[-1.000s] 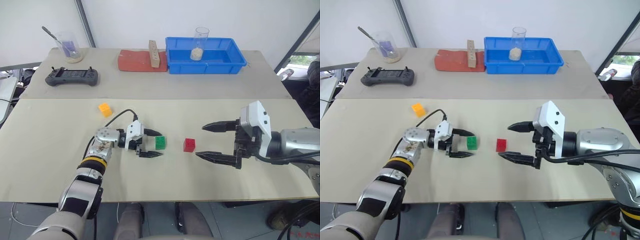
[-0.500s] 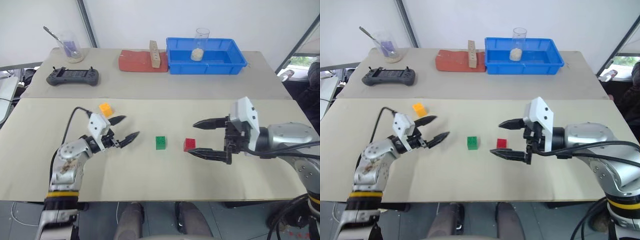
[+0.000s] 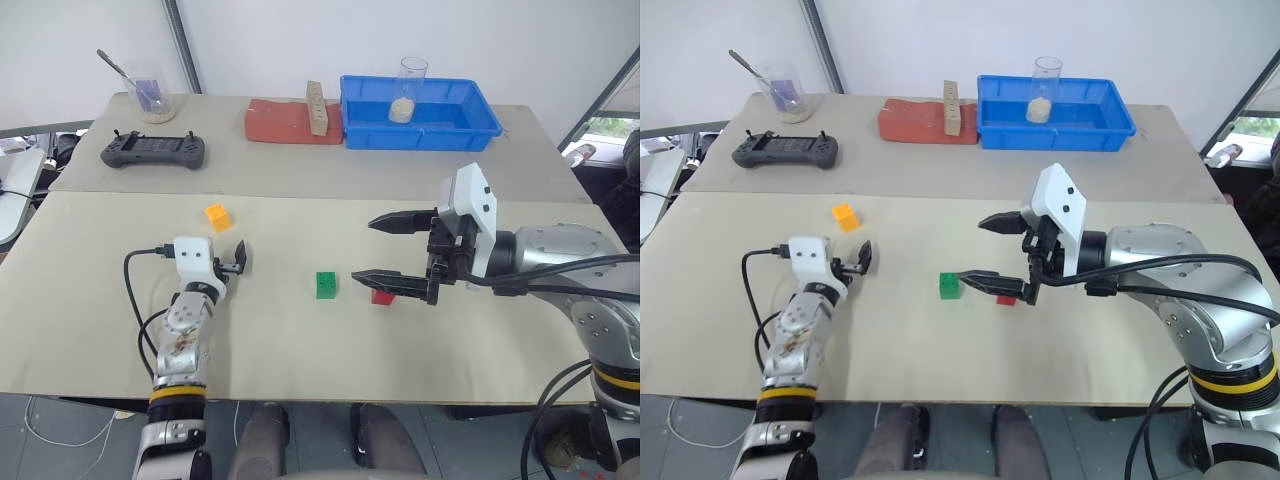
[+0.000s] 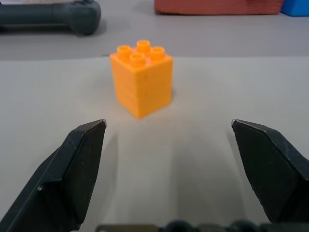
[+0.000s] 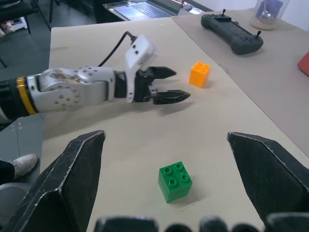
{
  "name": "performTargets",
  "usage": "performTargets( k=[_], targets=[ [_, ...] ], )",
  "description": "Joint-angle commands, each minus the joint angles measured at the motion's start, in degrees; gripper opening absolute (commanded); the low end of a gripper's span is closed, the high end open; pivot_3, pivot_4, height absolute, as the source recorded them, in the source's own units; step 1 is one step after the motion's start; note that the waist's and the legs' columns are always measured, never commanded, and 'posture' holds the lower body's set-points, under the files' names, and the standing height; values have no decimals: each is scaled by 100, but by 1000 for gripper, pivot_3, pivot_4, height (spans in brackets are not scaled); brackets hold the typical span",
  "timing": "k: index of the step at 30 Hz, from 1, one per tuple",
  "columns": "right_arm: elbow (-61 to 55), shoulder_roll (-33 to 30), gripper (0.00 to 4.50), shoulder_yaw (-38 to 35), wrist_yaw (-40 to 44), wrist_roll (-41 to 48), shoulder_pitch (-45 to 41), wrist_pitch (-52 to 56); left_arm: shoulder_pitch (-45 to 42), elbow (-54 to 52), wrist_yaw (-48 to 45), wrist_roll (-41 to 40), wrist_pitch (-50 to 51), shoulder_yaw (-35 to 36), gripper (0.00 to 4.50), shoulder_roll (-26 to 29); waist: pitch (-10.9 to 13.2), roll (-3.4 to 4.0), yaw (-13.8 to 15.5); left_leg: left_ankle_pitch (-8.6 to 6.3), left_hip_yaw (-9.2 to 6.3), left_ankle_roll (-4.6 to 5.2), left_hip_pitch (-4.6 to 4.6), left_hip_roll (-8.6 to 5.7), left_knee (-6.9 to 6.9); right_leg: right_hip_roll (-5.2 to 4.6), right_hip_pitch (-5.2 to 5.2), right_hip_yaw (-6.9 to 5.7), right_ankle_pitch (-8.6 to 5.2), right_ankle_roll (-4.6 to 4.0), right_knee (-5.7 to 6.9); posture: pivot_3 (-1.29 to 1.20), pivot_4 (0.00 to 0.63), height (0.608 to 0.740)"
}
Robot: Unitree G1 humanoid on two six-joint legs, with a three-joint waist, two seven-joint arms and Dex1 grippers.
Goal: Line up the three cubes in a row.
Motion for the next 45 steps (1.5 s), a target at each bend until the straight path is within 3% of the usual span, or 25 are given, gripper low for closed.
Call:
performTargets(
  k=[1,12,16,19,21,32,36,39,41,45],
  targets=[
    [-135,-75,4500,-126,-24,17,-173,35,-404,680,352,143,-300,-60,4444,-74,0,0,3,0,0,0,1,0,2,0,3,0,1,1,2,0,150,740],
    [-164,-162,4500,-283,-101,121,-159,178,-1626,2591,966,-66,-641,271,4444,-10,0,0,13,0,-1,-1,10,-1,15,-1,14,-3,8,-16,4,0,150,740],
    [-177,-189,4500,-316,-105,103,-47,143,-1824,2866,948,-98,-733,236,3286,1,0,0,13,0,-1,-2,10,-1,15,-2,14,-3,9,-17,4,0,150,740],
    [-166,-189,4500,-339,-120,90,-11,128,-1887,2956,910,-124,-773,208,1821,14,0,1,12,0,0,-2,10,-2,15,-4,14,-3,9,-18,3,0,150,740],
    [-161,-194,4500,-346,-120,79,11,116,-1909,2993,912,-140,-786,207,1270,32,0,0,14,0,0,-2,9,-2,15,-4,14,-4,9,-17,3,0,150,740],
    [-116,-186,4500,-334,-55,-89,242,-88,-1855,2799,642,-166,-731,184,1272,293,0,0,-2,0,1,-2,3,0,14,-3,9,-3,8,-16,-2,0,150,740],
    [-113,-217,4500,-400,46,-181,467,-237,-1641,1963,-640,-429,-584,-89,1272,516,1,-1,-46,0,2,-2,-15,1,13,-3,-4,-4,12,-11,-13,0,150,740],
    [-112,-321,4500,-477,204,-228,649,-335,-1411,1237,-2249,-881,-350,-346,1272,899,1,-1,-58,0,2,-2,-55,2,12,-3,-36,-4,25,8,-26,0,150,740],
    [-79,-407,4500,-490,320,-275,724,-417,-1236,865,-3485,-1260,-117,-528,1272,1218,1,-1,-63,1,2,-2,-96,0,12,-3,-73,-2,51,-30,-28,0,150,740],
    [28,-493,4500,-490,462,-325,705,-486,-1006,714,-5292,-1534,-224,-874,1272,1736,1,0,-84,-2,2,0,-95,0,4,-2,-74,-2,46,-28,-35,0,150,740]
  ],
)
